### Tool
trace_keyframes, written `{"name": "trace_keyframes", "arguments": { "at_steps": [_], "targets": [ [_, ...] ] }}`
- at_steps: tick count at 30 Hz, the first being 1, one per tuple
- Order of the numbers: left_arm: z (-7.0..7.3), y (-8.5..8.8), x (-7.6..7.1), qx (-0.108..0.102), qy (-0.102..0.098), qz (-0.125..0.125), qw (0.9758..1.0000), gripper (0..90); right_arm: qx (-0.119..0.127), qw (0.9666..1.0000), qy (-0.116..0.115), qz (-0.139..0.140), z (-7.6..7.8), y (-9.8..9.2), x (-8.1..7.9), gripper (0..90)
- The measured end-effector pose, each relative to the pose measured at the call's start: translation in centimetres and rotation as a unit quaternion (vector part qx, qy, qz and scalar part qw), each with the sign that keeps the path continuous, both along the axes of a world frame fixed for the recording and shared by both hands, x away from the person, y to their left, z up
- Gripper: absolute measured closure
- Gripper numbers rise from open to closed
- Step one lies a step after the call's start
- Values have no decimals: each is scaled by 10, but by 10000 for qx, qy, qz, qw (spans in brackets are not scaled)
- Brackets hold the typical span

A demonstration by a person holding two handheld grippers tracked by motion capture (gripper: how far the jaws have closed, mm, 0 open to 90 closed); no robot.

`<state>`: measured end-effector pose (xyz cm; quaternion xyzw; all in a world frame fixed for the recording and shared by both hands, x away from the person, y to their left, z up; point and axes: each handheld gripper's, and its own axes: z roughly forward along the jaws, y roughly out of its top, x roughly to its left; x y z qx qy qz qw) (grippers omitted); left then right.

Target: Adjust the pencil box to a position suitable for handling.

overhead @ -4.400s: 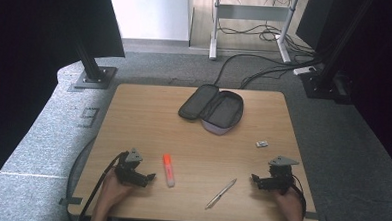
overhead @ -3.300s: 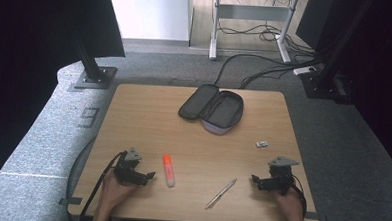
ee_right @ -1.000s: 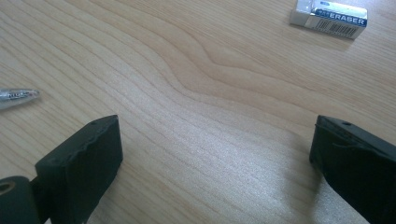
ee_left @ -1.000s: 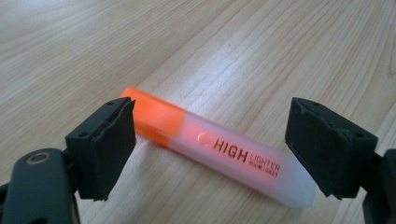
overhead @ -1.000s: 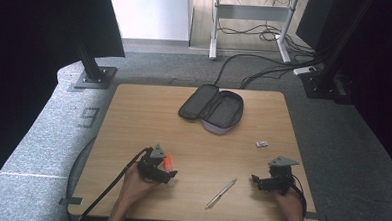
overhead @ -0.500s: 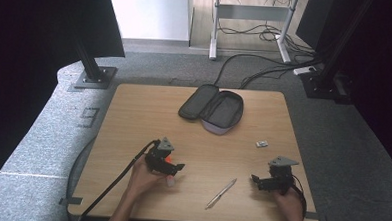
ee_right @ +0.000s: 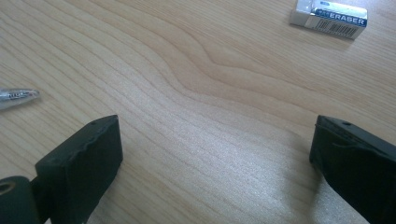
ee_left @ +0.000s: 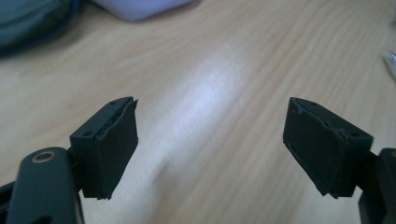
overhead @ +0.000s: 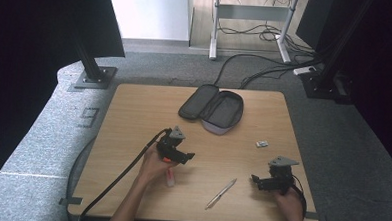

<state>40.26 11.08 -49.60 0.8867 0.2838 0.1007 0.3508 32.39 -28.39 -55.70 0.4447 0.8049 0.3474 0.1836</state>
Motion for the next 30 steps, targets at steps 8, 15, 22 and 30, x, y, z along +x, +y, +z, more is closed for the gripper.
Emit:
{"name": "trace_keyframes", "arguments": {
  "at_steps": [8, 15, 22, 30],
  "targets": [
    [2, -18, 19, 113, -9, -105, 9999, 181, 0, 10000, 0, 1, 0, 0, 0, 23],
    [3, -32, 34, 1, -2, -202, 9998, 181, 0, 10000, 1, 0, 0, 0, 0, 23],
    [4, -45, 50, 7, 27, -246, 9997, 181, -1, 10000, 0, 2, 0, 0, 0, 23],
    [6, -61, 69, 42, 54, -289, 9996, 182, -1, 10000, -1, 1, 0, 0, 0, 23]
  ]
}}
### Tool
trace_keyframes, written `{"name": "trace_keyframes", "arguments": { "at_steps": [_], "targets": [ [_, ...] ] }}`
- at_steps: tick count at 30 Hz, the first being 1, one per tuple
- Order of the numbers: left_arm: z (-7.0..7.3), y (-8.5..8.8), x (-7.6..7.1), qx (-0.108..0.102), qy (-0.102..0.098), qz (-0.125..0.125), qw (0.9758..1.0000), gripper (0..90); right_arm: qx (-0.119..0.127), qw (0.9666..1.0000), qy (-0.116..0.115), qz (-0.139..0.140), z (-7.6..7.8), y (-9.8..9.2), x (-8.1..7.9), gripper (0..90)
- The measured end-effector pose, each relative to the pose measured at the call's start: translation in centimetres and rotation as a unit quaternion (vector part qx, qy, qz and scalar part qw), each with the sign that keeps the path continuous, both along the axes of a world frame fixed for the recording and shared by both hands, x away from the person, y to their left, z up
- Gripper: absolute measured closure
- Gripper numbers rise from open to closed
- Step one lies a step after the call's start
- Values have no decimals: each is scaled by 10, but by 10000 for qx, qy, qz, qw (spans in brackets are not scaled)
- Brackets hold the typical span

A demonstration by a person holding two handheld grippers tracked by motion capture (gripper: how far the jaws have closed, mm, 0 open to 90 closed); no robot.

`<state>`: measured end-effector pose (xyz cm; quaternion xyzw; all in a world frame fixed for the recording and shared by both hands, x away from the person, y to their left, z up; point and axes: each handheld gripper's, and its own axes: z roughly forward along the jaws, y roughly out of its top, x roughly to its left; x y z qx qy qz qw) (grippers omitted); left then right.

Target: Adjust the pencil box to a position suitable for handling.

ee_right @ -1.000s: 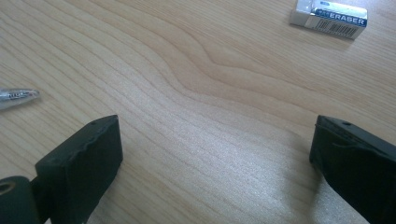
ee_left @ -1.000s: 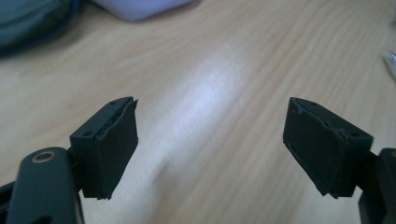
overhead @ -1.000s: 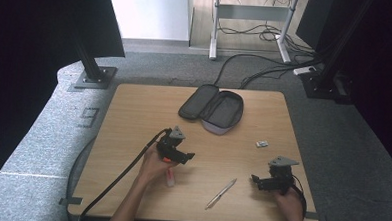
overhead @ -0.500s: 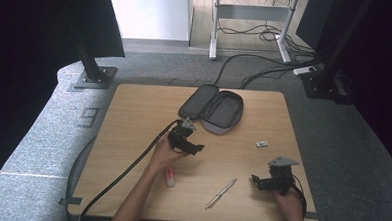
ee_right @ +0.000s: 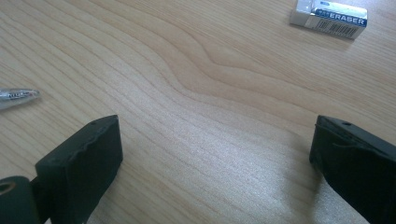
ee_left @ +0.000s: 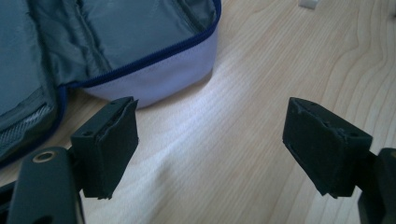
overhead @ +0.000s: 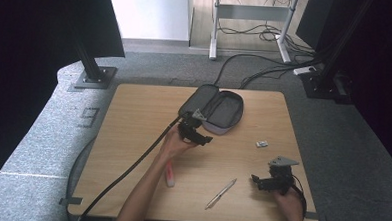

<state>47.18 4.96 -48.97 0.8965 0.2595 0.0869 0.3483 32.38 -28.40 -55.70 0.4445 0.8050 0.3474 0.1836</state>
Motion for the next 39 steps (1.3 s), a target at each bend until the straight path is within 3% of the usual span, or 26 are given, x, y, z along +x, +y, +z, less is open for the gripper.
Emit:
{"name": "trace_keyframes", "arguments": {
  "at_steps": [15, 18, 23, 26, 29, 33, 39],
  "targets": [
    [-4, -25, 30, -64, -28, -145, 9999, 190, -1, 10000, -2, 2, 0, 0, 0, 23],
    [-7, -27, 39, -226, 9, -119, 9997, 189, -1, 10000, -3, 3, 0, 0, 0, 23],
    [-12, -31, 47, -188, -24, -171, 9997, 186, 2, 10000, -2, 4, 0, 0, 0, 23],
    [-18, -31, 51, -319, 101, -183, 9993, 187, -3, 10000, -4, 5, 0, 0, 0, 23],
    [-24, -31, 51, -192, 134, -220, 9995, 187, -1, 10000, -3, 4, 0, 0, 0, 23],
    [-24, -32, 49, -205, 164, -240, 9994, 187, -2, 10000, -4, 4, 0, 0, 0, 23],
    [-25, -36, 39, -63, 180, -329, 9993, 187, -1, 10000, -3, 3, 0, 0, 0, 23]
  ]
}}
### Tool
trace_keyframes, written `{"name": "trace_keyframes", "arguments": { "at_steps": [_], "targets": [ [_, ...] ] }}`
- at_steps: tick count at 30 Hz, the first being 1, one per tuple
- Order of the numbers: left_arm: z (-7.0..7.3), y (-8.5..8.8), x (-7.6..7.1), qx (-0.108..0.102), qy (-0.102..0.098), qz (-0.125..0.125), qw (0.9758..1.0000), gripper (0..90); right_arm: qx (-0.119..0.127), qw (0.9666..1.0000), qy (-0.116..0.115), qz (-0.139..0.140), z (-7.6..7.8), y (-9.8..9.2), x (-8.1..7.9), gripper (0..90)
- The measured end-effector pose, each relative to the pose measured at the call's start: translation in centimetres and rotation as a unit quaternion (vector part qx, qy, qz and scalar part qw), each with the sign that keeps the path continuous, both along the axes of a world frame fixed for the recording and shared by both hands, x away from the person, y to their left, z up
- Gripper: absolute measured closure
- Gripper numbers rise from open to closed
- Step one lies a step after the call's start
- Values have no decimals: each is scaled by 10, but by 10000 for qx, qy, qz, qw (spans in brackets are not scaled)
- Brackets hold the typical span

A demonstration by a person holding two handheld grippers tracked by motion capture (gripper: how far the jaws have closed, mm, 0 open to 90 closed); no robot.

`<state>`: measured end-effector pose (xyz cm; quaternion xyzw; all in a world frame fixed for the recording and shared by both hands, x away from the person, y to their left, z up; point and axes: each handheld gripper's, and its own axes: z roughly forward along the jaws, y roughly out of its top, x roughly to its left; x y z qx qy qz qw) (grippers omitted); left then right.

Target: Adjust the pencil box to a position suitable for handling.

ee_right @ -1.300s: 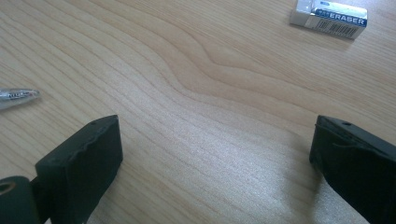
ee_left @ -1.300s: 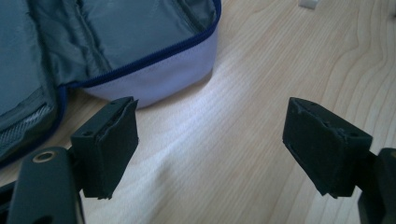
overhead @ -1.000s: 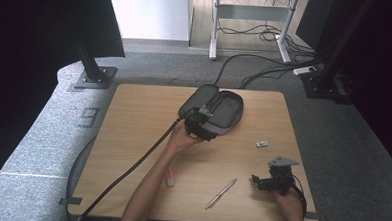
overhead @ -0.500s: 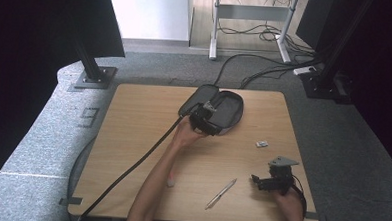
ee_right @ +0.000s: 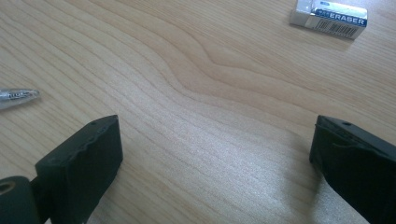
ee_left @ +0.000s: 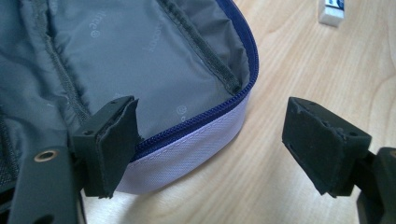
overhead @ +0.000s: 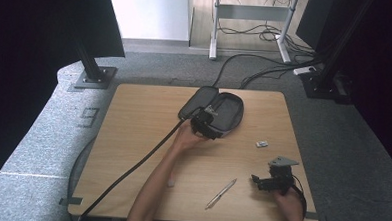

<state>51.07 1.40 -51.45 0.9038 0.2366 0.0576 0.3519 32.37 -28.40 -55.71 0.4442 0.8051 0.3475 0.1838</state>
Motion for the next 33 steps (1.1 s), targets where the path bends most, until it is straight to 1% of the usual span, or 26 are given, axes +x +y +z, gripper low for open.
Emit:
{"name": "trace_keyframes", "arguments": {
  "at_steps": [1, 6, 9, 10, 11, 12, 17, 20, 21, 23, 24, 30, 33],
  "targets": [
    [0, 0, -3, 51, 0, -43, 10000, 187, 0, 10000, 0, 0, 0, 0, 0, 23],
    [-2, -1, -10, 49, 38, -47, 10000, 187, 0, 10000, 0, 0, 0, 0, 0, 23],
    [-3, 0, -17, 56, 66, -69, 9999, 188, 1, 10000, 0, -1, 0, 0, 0, 23],
    [-3, 0, -17, 56, 66, -69, 9999, 188, 1, 10000, 0, -1, 0, 0, 0, 23],
    [-4, 1, -19, 95, 63, -93, 9999, 188, -1, 10000, 0, 0, 0, 0, 0, 23],
    [-5, 1, -20, 73, 72, -93, 9999, 188, 0, 10000, 0, 0, 0, 0, 0, 23],
    [-7, 7, -28, 115, 101, -108, 9998, 191, 0, 10000, 0, 0, 0, 0, 0, 23],
    [-7, 8, -32, 89, 122, -116, 9998, 192, 0, 10000, 0, -1, 0, 0, 0, 23],
    [-6, 10, -35, 99, 131, -119, 9998, 192, 1, 10000, 0, -2, 0, 0, 0, 23],
    [-6, 11, -38, 128, 127, -135, 9997, 192, 1, 10000, 1, 0, 0, 0, 0, 23],
    [-5, 13, -42, 132, 105, -110, 9998, 202, 0, 10000, 0, 0, 0, 0, 0, 23],
    [-5, 17, -54, 131, 136, -157, 9997, 203, 0, 10000, 2, 0, 0, 0, 0, 23],
    [-5, 19, -61, 61, 187, -171, 9997, 203, 0, 10000, 3, 0, 0, 0, 0, 23]
  ]
}}
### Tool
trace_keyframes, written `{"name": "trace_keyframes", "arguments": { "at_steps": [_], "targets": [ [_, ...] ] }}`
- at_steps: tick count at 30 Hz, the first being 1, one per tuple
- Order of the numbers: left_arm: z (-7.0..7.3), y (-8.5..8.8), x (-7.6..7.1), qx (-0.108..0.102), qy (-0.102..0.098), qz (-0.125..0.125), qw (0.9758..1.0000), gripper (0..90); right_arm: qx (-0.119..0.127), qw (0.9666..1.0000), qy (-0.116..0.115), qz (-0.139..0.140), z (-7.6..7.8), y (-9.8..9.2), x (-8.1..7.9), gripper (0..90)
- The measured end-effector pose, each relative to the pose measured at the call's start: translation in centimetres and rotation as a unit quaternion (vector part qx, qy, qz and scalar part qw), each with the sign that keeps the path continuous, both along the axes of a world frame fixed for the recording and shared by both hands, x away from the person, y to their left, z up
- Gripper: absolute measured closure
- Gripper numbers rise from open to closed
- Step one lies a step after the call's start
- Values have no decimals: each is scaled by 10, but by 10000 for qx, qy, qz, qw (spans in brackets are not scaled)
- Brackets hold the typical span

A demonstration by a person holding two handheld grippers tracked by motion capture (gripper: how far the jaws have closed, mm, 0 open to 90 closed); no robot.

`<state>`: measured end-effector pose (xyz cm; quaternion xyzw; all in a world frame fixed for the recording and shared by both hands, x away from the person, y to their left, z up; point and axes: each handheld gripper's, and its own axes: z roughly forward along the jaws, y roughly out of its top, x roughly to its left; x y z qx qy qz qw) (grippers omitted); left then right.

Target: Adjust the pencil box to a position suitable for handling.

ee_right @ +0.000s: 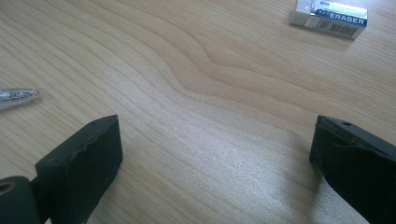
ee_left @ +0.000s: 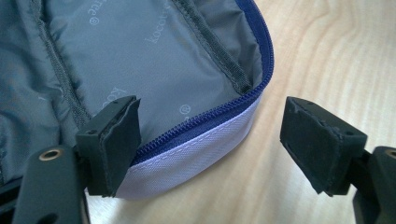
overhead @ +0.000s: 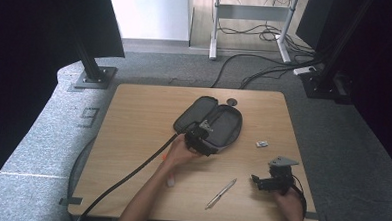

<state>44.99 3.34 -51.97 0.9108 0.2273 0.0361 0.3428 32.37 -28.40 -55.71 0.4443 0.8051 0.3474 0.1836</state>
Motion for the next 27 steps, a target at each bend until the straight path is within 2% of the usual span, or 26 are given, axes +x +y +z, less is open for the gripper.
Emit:
{"name": "trace_keyframes", "arguments": {
  "at_steps": [14, 27],
  "targets": [
    [-3, 6, -35, 25, 42, -151, 9999, 212, 0, 10000, -1, 0, 0, 0, 0, 23],
    [-4, 6, -60, -8, 62, -288, 9996, 212, 1, 10000, 0, -1, 0, 0, 0, 23]
  ]
}}
